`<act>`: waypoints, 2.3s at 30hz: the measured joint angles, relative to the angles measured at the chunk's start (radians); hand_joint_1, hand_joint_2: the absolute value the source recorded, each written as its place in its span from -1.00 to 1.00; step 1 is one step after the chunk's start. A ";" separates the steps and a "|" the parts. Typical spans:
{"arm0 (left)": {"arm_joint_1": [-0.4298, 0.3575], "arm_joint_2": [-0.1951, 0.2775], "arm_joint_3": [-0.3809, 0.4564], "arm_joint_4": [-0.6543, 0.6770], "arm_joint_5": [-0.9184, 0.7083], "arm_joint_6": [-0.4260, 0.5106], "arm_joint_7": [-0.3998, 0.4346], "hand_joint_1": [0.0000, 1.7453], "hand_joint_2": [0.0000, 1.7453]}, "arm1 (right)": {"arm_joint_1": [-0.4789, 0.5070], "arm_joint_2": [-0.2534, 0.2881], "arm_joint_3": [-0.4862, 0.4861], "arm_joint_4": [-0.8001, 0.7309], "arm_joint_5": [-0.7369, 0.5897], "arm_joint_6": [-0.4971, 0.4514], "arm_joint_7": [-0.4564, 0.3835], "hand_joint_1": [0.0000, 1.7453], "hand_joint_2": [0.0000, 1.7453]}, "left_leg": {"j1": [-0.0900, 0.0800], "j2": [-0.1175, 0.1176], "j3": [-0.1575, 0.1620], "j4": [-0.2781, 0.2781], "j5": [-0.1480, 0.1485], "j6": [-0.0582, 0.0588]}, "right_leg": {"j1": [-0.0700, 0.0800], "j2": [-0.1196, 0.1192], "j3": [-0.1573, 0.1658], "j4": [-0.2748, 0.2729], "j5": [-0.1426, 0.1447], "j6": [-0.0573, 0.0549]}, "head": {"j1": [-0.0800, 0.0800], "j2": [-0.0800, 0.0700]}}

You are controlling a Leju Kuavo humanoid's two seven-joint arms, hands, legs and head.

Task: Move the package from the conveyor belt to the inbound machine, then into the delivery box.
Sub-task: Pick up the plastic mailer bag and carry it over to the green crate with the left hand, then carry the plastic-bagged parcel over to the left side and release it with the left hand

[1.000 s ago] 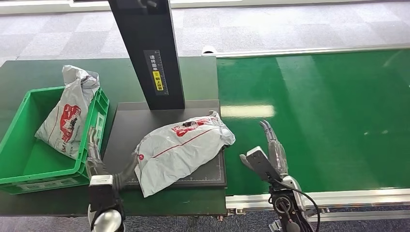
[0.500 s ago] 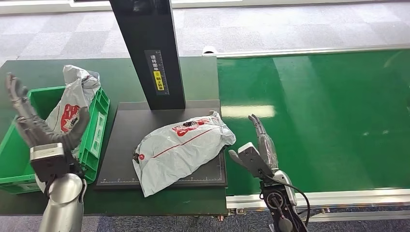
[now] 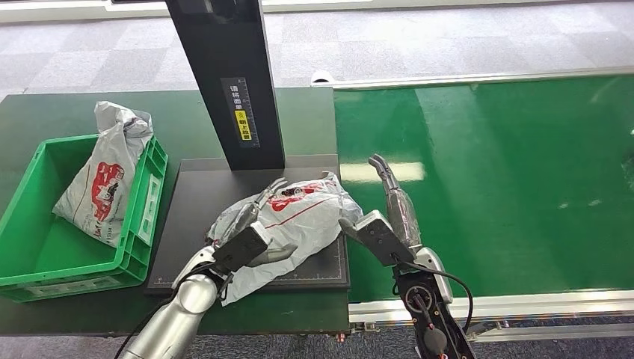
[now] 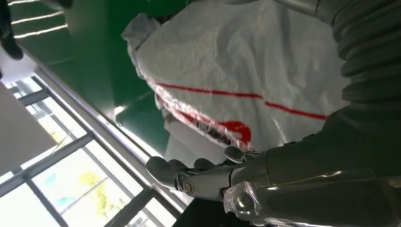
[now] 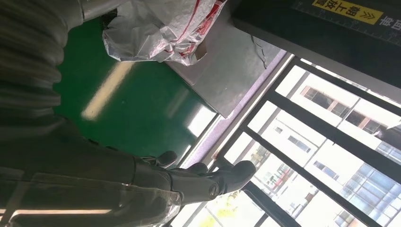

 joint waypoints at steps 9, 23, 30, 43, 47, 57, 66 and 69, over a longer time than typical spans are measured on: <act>-0.056 -0.044 -0.061 0.227 -0.008 -0.032 0.011 -1.00 1.00 | -0.010 0.000 0.000 -0.005 -0.015 -0.011 -0.002 -1.00 1.00 | 0.000 0.000 0.000 0.000 0.000 0.000 | 0.000 -0.001 0.001 0.000 0.000 0.000 | 0.000 0.000; -0.184 -0.085 -0.109 0.450 -0.045 -0.001 0.033 -1.00 1.00 | -0.010 0.000 0.000 -0.013 -0.020 -0.016 -0.002 -1.00 1.00 | 0.000 -0.002 0.004 0.000 0.001 0.001 | 0.000 -0.001 0.007 0.000 0.000 0.000 | 0.000 0.000; -0.242 -0.101 -0.134 0.533 -0.113 0.066 0.167 1.00 1.00 | -0.018 0.003 0.000 -0.010 -0.021 -0.016 0.003 -1.00 1.00 | 0.000 -0.002 0.008 0.000 0.000 0.001 | 0.000 -0.002 0.012 0.000 0.000 0.000 | 0.000 0.000; -0.164 -0.059 -0.011 0.406 0.069 0.274 0.025 1.00 1.00 | -0.031 0.015 -0.002 0.011 -0.027 -0.017 0.004 -1.00 1.00 | 0.002 0.000 0.011 -0.001 0.002 -0.002 | 0.002 0.000 0.011 0.000 0.001 -0.002 | 0.000 0.000; -0.095 -0.021 0.052 0.164 0.120 0.302 0.022 1.00 1.00 | -0.012 0.008 -0.003 0.010 -0.032 -0.032 0.000 -1.00 1.00 | 0.002 -0.001 0.004 -0.001 0.003 -0.002 | 0.002 -0.001 0.005 0.000 0.001 -0.002 | 0.000 0.000; 0.044 0.031 0.179 -0.390 0.283 0.488 -0.198 1.00 1.00 | 0.027 -0.005 -0.025 -0.004 -0.036 -0.077 -0.010 -1.00 1.00 | 0.002 0.000 -0.001 0.000 0.002 -0.002 | 0.002 0.000 0.000 0.000 0.001 -0.001 | 0.000 0.000; 0.105 0.050 0.270 -0.734 0.303 0.578 -0.239 1.00 1.00 | 0.077 -0.017 -0.053 -0.064 -0.037 -0.088 -0.011 -1.00 1.00 | 0.002 0.000 -0.002 -0.001 0.002 -0.002 | 0.002 0.000 -0.001 0.000 0.001 -0.001 | 0.000 0.000; 0.094 0.056 0.288 -0.743 0.252 0.601 -0.189 1.00 1.00 | 0.080 -0.017 -0.054 -0.075 -0.035 -0.086 -0.010 -1.00 1.00 | 0.002 -0.001 -0.001 0.000 0.002 -0.002 | 0.002 -0.001 0.000 0.000 0.001 -0.001 | 0.000 0.000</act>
